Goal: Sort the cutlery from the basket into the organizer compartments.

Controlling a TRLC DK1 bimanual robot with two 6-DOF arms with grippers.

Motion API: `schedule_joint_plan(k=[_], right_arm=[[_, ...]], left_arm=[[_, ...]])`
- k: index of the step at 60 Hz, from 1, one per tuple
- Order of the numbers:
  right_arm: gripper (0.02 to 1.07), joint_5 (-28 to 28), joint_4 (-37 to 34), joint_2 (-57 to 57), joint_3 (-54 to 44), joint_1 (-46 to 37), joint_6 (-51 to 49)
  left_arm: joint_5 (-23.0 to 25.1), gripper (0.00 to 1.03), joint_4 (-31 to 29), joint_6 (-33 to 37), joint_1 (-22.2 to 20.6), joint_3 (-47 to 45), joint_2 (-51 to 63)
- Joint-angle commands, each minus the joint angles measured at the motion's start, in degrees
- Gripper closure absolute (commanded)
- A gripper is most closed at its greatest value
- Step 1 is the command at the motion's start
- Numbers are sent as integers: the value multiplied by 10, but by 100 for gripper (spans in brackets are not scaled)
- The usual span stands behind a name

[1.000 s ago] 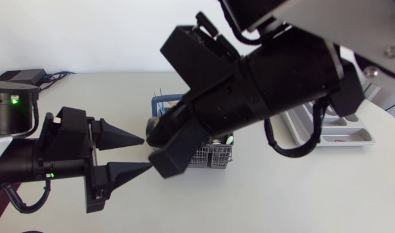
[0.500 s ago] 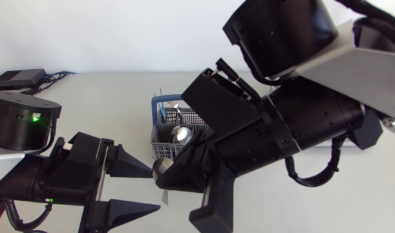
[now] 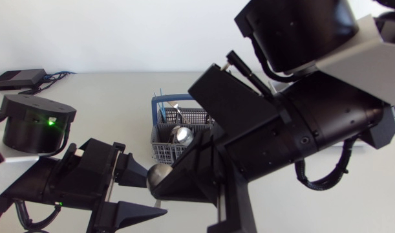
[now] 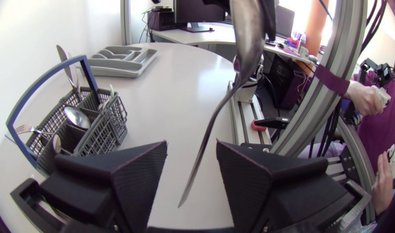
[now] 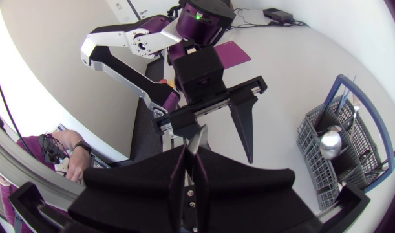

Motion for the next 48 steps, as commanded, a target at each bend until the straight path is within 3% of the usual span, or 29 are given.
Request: schedule_joint_plan(k=[1, 15, 45, 48], right_arm=[[101, -10, 3, -13, -13, -3, 1], [101, -24, 3, -20, -19, -12, -1], [101, -46, -2, -35, -47, -13, -12], [101, -52, -3, -36, -48, -14, -12]], left_arm=[[8, 60, 12, 8, -4, -17, 8], [17, 79, 16, 7, -6, -21, 5], [65, 84, -4, 23, -25, -27, -2], [71, 88, -11, 28, -26, -27, -4]])
